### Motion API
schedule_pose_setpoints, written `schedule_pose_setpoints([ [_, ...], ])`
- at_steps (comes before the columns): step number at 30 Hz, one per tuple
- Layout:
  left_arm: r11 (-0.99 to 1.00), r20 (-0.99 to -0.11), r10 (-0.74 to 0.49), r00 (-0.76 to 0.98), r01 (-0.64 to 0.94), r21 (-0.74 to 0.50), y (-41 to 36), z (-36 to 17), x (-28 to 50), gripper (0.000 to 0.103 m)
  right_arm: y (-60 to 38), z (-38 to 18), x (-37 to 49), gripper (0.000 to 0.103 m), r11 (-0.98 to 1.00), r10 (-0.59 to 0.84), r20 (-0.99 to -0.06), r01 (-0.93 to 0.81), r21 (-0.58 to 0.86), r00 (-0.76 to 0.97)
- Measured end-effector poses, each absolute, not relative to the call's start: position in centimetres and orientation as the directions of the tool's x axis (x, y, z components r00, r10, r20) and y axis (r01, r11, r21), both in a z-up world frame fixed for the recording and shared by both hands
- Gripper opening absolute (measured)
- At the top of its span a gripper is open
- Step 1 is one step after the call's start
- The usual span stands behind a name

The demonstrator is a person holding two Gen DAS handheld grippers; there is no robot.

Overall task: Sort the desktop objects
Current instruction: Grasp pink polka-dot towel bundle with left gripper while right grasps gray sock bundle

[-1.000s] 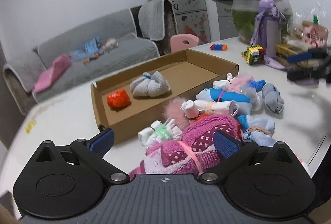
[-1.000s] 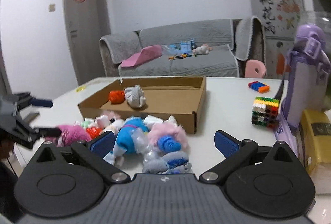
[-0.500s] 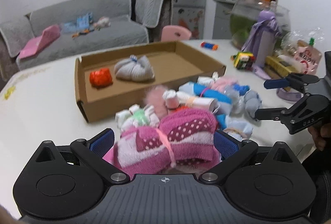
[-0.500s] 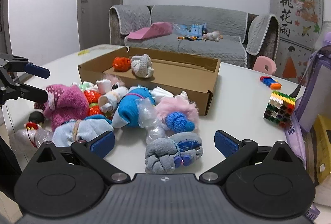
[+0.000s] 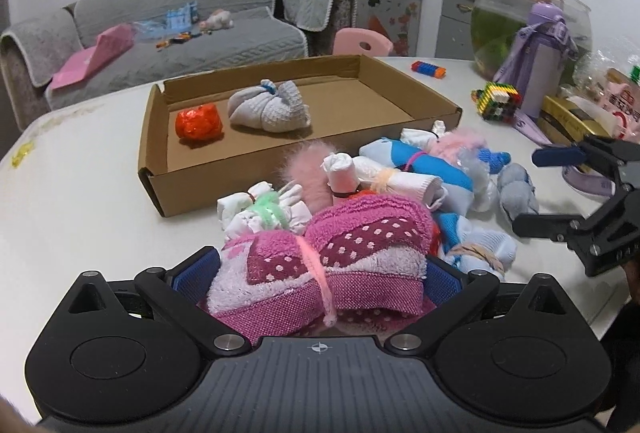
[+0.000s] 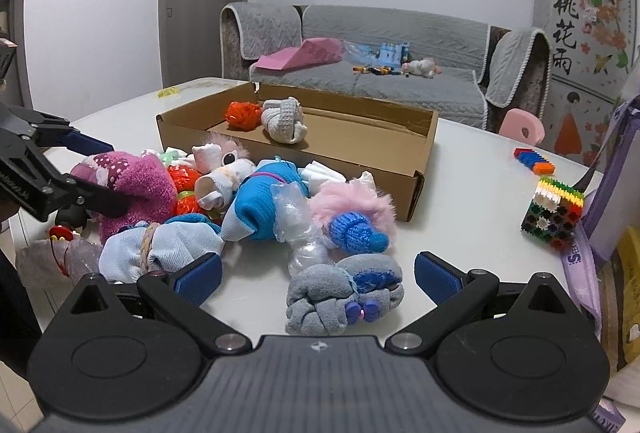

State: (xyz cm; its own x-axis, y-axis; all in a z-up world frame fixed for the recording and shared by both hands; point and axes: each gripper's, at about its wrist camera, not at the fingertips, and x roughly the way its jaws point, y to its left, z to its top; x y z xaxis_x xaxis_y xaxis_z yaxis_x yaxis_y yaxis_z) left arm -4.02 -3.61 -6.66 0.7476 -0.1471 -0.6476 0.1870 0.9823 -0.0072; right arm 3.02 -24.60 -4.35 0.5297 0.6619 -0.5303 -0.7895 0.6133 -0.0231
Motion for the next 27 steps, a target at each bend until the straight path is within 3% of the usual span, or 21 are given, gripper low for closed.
schedule_pose_setpoints([
  [19,0.983,-0.648,-0.053,0.76,0.154,0.101,-5.5,-7.5,-4.0,0.103,-23.9,-5.4,4.7,0.101,0.628,0.622,-0.621,-0.777,0.032,0.477],
  [21,0.984,-0.656,-0.048,0.753,0.149,0.099,-5.5,-7.4,-4.0,0.102,-24.0,-5.4,4.8,0.093,0.63,0.621,-0.625,-0.775,0.038,0.474],
  [25,0.982,-0.643,-0.044,0.765,0.152,0.114,-5.8,-7.1,-4.5,0.092,-24.4,-5.4,5.4,0.062,0.648,0.614,-0.634,-0.758,0.066,0.47],
  [27,0.982,-0.637,-0.048,0.769,0.155,0.112,-5.8,-6.8,-4.8,0.089,-24.6,-5.4,5.6,0.061,0.653,0.62,-0.631,-0.753,0.084,0.467],
])
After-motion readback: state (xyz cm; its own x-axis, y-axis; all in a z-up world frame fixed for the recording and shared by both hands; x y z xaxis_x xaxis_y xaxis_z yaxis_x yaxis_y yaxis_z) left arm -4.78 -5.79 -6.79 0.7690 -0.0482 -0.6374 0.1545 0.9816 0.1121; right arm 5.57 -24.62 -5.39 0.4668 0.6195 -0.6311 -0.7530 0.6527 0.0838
